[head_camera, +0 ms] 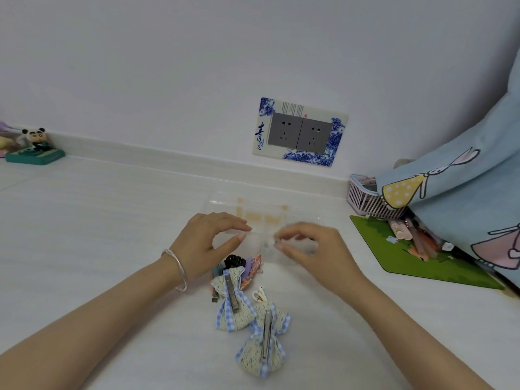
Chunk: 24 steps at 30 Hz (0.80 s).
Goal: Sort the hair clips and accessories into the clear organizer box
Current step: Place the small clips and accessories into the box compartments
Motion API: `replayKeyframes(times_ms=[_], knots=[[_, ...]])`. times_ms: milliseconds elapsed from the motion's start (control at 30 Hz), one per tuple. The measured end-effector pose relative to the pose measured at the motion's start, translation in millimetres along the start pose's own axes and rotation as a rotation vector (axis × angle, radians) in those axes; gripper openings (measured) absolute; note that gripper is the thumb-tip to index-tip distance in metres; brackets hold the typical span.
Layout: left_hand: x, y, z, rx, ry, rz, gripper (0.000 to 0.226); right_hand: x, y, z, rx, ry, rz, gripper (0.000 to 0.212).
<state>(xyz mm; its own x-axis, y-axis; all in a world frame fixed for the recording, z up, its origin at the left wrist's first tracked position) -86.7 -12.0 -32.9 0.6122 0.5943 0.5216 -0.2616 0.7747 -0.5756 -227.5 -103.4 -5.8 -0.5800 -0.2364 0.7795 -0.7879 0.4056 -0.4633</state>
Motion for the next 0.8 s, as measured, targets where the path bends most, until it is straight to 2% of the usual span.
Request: replayKeyframes(times_ms=[67, 167, 300, 400, 567, 700, 800], knots=[[0.2, 0.0, 0.9, -0.003, -0.003, 0.003, 0.033, 7.5, -17.9, 6.7, -0.046, -0.042, 0.083, 0.010], [0.3, 0.6, 2.5, -0.007, -0.001, 0.004, 0.034, -2.9, -32.4, 21.5, -0.099, 0.039, 0.072, 0.010], [0.8, -0.2, 0.6, -0.004, 0.010, -0.006, 0.034, -6.0, -20.9, 11.6, -0.023, 0.130, 0.098, 0.012], [0.7, -0.6, -1.7, -0.001, 0.005, -0.013, 0.034, -18.8, -4.9, 2.5, 0.009, 0.082, -0.003, 0.008], [0.4, 0.4, 0.1, -0.001, -0.006, -0.009, 0.036, -50.2, 10.6, 10.3, -0.014, 0.132, -0.175, 0.017], [0.6, -0.5, 0.5, -0.005, 0.002, -0.008, 0.035, -63.7, 12.2, 2.3, 0.021, 0.223, -0.227, 0.028], [0.3, -0.3, 0.0, -0.005, 0.018, -0.008, 0.034, -69.3, 13.2, -0.4, 0.011, 0.203, -0.251, 0.036]])
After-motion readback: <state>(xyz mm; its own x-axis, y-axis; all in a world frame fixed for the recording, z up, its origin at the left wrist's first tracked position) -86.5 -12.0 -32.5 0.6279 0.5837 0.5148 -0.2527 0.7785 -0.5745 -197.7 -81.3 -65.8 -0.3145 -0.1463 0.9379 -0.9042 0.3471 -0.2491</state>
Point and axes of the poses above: each hand's wrist, its own y-axis away from the middle knuckle, its own x-axis out of the back of the hand, z = x × y, the point moved 10 cm from there along -y, towards the middle knuckle, and after that the axes turned 15 degrees about y, right-handed, at the moved point
